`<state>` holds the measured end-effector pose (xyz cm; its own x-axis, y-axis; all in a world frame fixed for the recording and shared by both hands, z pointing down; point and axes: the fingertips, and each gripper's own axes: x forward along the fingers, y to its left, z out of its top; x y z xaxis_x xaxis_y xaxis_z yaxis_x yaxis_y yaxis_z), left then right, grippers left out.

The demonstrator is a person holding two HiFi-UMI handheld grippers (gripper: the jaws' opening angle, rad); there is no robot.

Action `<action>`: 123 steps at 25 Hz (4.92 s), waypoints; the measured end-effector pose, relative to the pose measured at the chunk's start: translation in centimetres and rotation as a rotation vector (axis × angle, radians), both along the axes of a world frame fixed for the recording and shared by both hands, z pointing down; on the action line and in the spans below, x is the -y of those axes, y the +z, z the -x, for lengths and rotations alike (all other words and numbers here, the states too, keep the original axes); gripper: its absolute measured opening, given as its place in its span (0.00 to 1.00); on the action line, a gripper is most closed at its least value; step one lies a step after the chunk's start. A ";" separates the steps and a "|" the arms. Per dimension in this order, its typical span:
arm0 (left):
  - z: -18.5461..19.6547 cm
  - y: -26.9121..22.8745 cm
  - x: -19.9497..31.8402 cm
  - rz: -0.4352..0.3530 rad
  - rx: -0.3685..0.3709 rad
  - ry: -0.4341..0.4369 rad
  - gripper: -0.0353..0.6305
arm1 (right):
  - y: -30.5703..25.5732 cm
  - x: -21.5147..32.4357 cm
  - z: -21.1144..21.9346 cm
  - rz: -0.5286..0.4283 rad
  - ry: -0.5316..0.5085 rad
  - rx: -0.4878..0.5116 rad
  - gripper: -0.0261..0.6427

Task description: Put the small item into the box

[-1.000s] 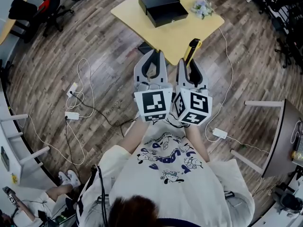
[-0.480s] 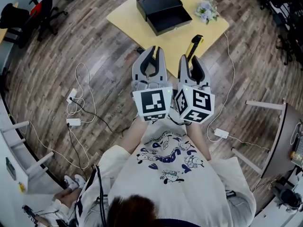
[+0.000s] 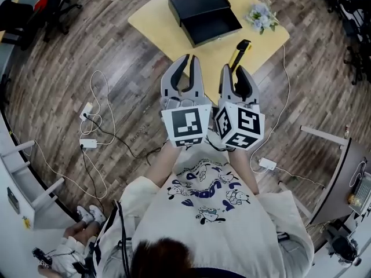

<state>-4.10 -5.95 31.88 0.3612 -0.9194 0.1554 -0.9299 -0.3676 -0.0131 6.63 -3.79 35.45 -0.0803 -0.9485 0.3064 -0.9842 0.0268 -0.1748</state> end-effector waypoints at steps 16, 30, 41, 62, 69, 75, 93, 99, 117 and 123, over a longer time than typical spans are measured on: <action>-3.1 2.9 11.6 0.083 0.010 -0.105 0.12 | 2.6 12.8 -2.7 0.083 -0.108 0.025 0.23; -3.6 7.3 17.3 0.194 0.048 -0.172 0.12 | 7.3 18.7 -2.9 0.221 -0.164 0.097 0.23; -3.5 11.0 19.5 0.272 0.051 -0.216 0.12 | 10.7 21.5 -3.4 0.300 -0.193 0.100 0.23; -3.4 16.5 20.8 0.375 0.076 -0.215 0.12 | 21.3 21.8 -4.6 0.692 0.124 0.415 0.23; -1.7 16.7 21.4 0.381 0.068 -0.257 0.12 | 22.3 22.0 -4.1 0.775 0.183 0.508 0.23; -0.5 16.9 21.8 0.389 0.081 -0.276 0.12 | 23.0 22.6 -4.2 0.838 0.247 0.583 0.23; 0.1 17.8 21.3 0.422 0.062 -0.296 0.12 | 24.2 23.8 -3.2 0.957 0.306 0.621 0.24; 0.3 17.7 21.1 0.420 0.063 -0.302 0.12 | 23.8 24.1 -2.8 0.923 0.276 0.636 0.29; -0.8 11.0 21.2 0.289 0.029 -0.238 0.12 | 13.6 23.5 -3.8 0.505 0.068 0.323 0.11; -1.6 7.3 20.5 0.210 0.022 -0.198 0.12 | 7.4 22.8 -3.6 0.274 -0.005 0.166 0.10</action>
